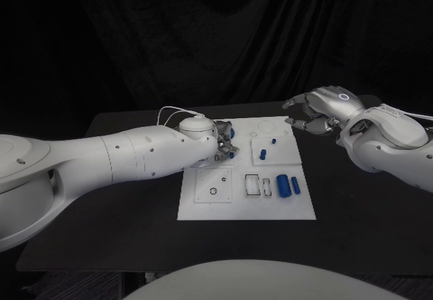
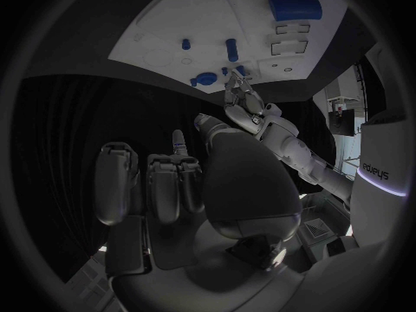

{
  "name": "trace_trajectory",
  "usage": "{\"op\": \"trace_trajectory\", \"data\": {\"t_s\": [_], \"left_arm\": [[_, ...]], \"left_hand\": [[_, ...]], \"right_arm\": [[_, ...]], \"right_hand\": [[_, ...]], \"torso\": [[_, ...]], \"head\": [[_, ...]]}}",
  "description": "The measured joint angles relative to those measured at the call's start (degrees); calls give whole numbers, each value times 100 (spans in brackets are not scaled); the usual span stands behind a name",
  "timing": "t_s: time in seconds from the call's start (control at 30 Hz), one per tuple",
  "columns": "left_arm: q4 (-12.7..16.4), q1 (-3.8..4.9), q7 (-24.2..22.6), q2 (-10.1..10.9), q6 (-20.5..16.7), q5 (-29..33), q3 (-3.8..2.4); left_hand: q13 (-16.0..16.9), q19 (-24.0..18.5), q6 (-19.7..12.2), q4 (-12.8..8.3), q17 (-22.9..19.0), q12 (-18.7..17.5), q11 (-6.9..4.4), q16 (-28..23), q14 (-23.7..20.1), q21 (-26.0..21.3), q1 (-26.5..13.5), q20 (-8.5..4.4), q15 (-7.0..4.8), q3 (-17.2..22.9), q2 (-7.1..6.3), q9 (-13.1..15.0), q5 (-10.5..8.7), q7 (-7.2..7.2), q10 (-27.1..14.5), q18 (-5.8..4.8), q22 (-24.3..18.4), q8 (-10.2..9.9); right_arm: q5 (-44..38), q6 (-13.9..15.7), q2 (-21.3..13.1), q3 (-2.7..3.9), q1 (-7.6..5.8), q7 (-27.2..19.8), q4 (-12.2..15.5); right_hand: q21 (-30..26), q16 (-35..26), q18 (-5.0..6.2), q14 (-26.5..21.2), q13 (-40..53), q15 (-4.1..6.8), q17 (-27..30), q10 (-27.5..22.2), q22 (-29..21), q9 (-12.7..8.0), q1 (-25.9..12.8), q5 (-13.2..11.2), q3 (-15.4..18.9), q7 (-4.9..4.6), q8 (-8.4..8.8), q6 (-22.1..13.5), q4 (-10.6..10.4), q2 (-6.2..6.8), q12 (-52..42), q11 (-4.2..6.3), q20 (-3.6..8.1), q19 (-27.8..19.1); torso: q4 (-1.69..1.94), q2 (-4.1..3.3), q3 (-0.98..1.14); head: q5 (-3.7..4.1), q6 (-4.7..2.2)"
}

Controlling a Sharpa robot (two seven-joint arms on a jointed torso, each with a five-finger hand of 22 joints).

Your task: Assemble the parts on the task board

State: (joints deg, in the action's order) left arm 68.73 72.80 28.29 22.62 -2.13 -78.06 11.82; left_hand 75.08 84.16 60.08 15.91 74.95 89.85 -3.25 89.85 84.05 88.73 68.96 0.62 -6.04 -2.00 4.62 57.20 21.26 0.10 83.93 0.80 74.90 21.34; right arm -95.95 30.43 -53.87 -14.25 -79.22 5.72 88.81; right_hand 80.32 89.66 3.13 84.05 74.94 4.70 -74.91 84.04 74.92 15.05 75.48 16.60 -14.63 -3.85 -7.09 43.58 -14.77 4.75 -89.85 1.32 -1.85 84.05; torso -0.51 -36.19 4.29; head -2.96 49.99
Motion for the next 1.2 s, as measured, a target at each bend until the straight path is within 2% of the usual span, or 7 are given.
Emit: {"op": "trace_trajectory", "data": {"t_s": [0.03,0.1,0.43,0.6,0.93,1.1,1.2], "left_arm": [[0,-1,-1,-1,2,0,0],[0,-3,-2,-3,5,0,1],[0,-5,-4,3,16,0,3],[2,-5,-4,8,19,0,4],[13,-6,-5,35,24,-1,4],[54,-6,-10,81,8,-1,4],[87,-6,-18,101,-15,-1,4]], "left_hand": [[0,0,0,18,0,0,0,0,0,0,-24,0,0,9,-24,11,-142,0,0,0,0,-18],[0,0,0,30,0,0,0,0,0,0,-74,0,0,-3,-51,26,-296,0,0,0,0,-21],[-1,0,-20,30,-1,-1,0,0,0,0,-198,0,0,-3,-73,57,-583,20,0,0,0,-149],[0,0,-41,46,-1,-1,0,0,0,0,-280,0,0,-19,-66,86,-802,41,0,0,0,-193],[0,0,-19,71,-2,0,0,0,0,0,-452,0,0,-45,-38,118,-935,63,0,0,0,-228],[0,0,-19,85,-2,-1,0,0,0,0,-492,0,0,-59,-21,131,-936,62,0,0,0,-262],[0,0,-44,68,-2,0,0,0,0,-10,-514,0,0,-75,-43,131,-853,88,0,0,0,-337]], "right_arm": [[0,-2,0,0,0,1,0],[0,-5,0,0,0,3,2],[0,-22,-15,0,0,11,9],[0,-28,-12,0,0,14,9],[0,-38,-14,0,0,24,8],[0,-43,-24,0,0,30,8],[0,-45,-32,0,0,32,9]], "right_hand": [[0,0,0,0,0,0,0,0,0,0,0,0,0,0,0,0,0,0,0,0,0,0],[0,0,1,0,0,0,0,0,0,0,0,0,0,0,0,0,0,0,0,0,0,0],[0,0,0,0,-1,0,0,0,-1,1,0,0,0,0,0,0,0,0,0,0,0,0],[0,0,0,0,-1,0,0,0,-1,0,0,0,0,0,0,0,0,0,0,0,0,0],[0,0,0,0,-2,0,0,0,-1,-4,0,0,0,0,0,0,0,0,0,0,0,0],[0,0,0,0,-2,0,0,0,-1,-4,0,0,0,0,0,0,0,0,0,0,0,0],[0,0,0,0,-2,0,0,0,-1,-4,0,0,0,0,0,0,0,0,0,0,0,0]], "torso": [[1,0,0],[1,1,0],[12,1,1],[8,1,1],[2,1,-1],[2,1,-1],[2,1,-1]], "head": [[-2,0],[-7,0],[3,0],[-16,0],[-33,0],[-25,0],[-25,0]]}}
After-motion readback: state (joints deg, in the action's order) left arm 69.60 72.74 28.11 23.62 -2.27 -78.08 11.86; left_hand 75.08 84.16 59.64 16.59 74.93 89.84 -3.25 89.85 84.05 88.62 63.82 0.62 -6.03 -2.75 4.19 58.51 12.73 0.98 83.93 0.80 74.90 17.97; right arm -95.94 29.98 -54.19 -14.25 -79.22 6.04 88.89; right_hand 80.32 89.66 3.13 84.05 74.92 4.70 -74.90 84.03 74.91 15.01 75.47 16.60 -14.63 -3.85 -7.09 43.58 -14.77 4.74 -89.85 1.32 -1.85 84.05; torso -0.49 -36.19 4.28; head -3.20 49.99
